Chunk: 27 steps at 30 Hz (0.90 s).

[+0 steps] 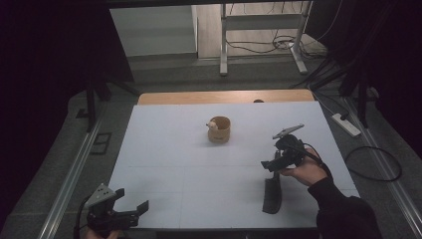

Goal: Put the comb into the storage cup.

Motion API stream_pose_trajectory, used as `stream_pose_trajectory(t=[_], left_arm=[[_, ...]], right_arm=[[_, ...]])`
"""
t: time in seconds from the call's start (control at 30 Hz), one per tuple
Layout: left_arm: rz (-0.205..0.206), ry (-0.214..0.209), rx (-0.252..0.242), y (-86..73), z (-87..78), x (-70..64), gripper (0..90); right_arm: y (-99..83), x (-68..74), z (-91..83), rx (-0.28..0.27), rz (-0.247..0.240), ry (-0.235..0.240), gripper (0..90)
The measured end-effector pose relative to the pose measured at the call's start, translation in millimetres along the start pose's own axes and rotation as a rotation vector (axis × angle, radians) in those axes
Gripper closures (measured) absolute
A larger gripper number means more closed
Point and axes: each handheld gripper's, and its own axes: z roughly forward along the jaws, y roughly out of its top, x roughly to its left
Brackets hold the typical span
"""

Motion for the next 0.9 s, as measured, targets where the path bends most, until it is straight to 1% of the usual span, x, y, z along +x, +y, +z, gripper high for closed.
stream_pose_trajectory(t=[0.07, 0.2, 0.27, 0.33, 0.37, 0.4, 0.43, 0.47, 0.5, 0.53, 0.57, 0.6, 0.63, 0.67, 0.7, 0.77, 0.8, 0.83, 0.87, 0.9], left_arm=[[0.0, -0.001, -0.001, -0.1, -0.1, 0.1, 0.4], [0.002, 0.0, -0.001, -0.1, -0.1, -0.2, 0.4], [0.003, 0.0, -0.001, 0.0, 0.0, -0.3, 0.4], [0.003, -0.001, -0.001, 0.1, 0.0, -0.2, 0.4], [0.003, -0.001, -0.001, 0.1, 0.0, -0.2, 0.4], [0.003, -0.002, -0.001, 0.1, 0.0, -0.1, 0.4], [0.003, -0.002, -0.001, 0.2, 0.1, 0.0, 0.4], [0.003, -0.002, -0.001, 0.2, 0.1, 0.0, 0.5], [0.003, -0.002, -0.001, 0.2, 0.1, -0.1, 0.5], [0.003, -0.002, -0.001, 0.2, 0.1, -0.1, 0.4], [0.004, -0.002, -0.002, 0.1, 0.0, -0.1, 0.5], [0.003, -0.003, -0.002, 0.1, 0.0, 0.0, 0.5], [0.003, -0.003, -0.002, 0.1, 0.0, 0.1, 0.5], [0.002, -0.004, -0.002, 0.1, 0.0, 0.3, 0.5], [0.002, -0.004, -0.002, 0.1, 0.0, 0.3, 0.5], [0.002, -0.004, -0.002, 0.1, 0.0, 0.3, 0.5], [0.002, -0.004, -0.002, 0.1, 0.0, 0.2, 0.5], [0.003, -0.004, -0.002, 0.1, 0.0, 0.2, 0.5], [0.003, -0.004, -0.002, 0.1, 0.0, 0.2, 0.5], [0.002, -0.004, -0.002, 0.1, 0.0, 0.2, 0.5]], right_arm=[[2.9, 0.1, 1.9, -0.002, 0.002, -0.003, 0.0], [7.3, -1.3, 5.2, -0.002, 0.013, 0.013, 0.1], [9.7, -3.0, 6.9, -0.007, 0.01, 0.013, 4.9], [11.3, -3.4, 8.2, -0.003, -0.004, 0.017, 9.4], [11.3, -3.4, 8.2, -0.003, -0.004, 0.017, 9.4], [12.2, -3.4, 8.8, 0.002, -0.011, 0.02, 12.3], [14.1, -3.4, 10.6, 0.011, -0.034, 0.009, 21.4], [14.1, -3.4, 10.6, 0.011, -0.034, 0.009, 21.4], [16.0, -3.8, 12.6, 0.019, -0.04, 0.011, 33.3], [16.0, -3.8, 12.6, 0.019, -0.04, 0.011, 33.3], [18.1, -5.0, 14.7, 0.032, -0.052, 0.015, 44.5], [18.1, -5.0, 14.7, 0.032, -0.052, 0.015, 44.5], [18.7, -5.6, 15.2, 0.033, -0.051, 0.023, 49.7], [19.7, -6.6, 15.7, 0.034, -0.055, 0.041, 54.3], [20.4, -7.4, 16.4, 0.036, -0.058, 0.056, 57.2], [21.9, -8.8, 17.4, 0.043, -0.062, 0.066, 64.0], [22.8, -10.3, 18.3, 0.044, -0.066, 0.07, 71.2], [23.3, -11.0, 19.0, 0.049, -0.067, 0.075, 74.9], [23.3, -11.0, 19.0, 0.049, -0.067, 0.075, 74.9], [24.0, -12.8, 20.4, 0.06, -0.07, 0.087, 83.0]])
